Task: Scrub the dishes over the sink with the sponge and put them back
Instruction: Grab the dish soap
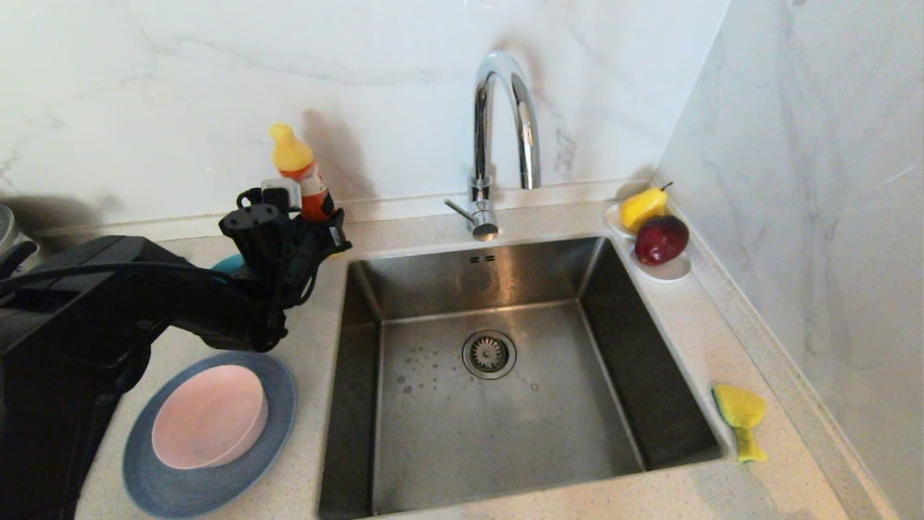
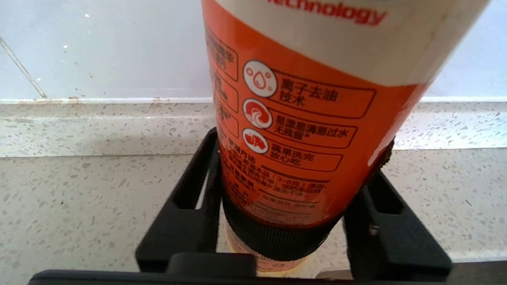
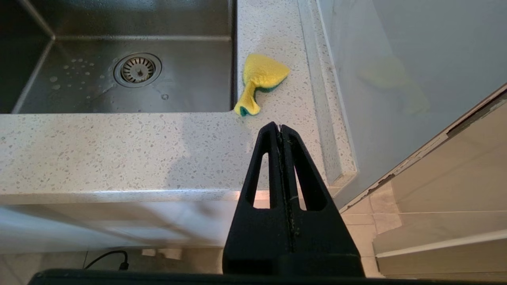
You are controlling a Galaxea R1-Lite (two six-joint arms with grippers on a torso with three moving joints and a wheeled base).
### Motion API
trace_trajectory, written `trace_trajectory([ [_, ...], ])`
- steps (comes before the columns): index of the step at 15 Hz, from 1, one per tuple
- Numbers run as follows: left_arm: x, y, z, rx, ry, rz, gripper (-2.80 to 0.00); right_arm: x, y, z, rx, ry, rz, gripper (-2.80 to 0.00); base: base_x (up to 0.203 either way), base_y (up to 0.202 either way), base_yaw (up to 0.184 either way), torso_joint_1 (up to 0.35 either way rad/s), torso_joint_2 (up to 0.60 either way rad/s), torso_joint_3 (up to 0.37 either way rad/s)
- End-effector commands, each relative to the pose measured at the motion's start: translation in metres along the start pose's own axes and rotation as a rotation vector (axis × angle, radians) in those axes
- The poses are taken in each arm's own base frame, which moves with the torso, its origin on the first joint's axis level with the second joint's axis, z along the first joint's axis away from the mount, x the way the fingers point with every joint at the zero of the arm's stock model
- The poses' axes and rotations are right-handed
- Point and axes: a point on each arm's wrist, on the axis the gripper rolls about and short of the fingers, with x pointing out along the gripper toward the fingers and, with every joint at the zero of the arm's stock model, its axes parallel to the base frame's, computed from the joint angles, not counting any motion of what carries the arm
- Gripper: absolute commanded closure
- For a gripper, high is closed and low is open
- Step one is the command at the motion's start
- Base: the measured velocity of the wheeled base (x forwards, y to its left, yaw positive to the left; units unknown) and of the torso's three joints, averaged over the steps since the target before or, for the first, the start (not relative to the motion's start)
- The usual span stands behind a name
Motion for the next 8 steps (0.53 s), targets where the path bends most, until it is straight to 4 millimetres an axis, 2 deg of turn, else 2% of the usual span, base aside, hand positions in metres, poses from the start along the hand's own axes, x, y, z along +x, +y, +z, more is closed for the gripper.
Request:
trace_trajectory([
  [1,0.001,0.000,-0.005,0.000,0.004,0.003,0.00,0.000,0.000,0.000,-0.001,-0.002,0.000,0.00,0.000,0.000,0.000,0.000,0.00,0.000],
  [4,0.000,0.000,0.002,-0.004,-0.012,0.010,0.00,0.000,0.000,0.000,-0.001,-0.002,0.000,0.00,0.000,0.000,0.000,0.000,0.00,0.000],
  [8,-0.007,-0.002,0.036,-0.019,-0.073,0.034,0.00,0.000,0.000,0.000,0.000,-0.002,0.000,0.00,0.000,0.000,0.000,0.000,0.00,0.000],
])
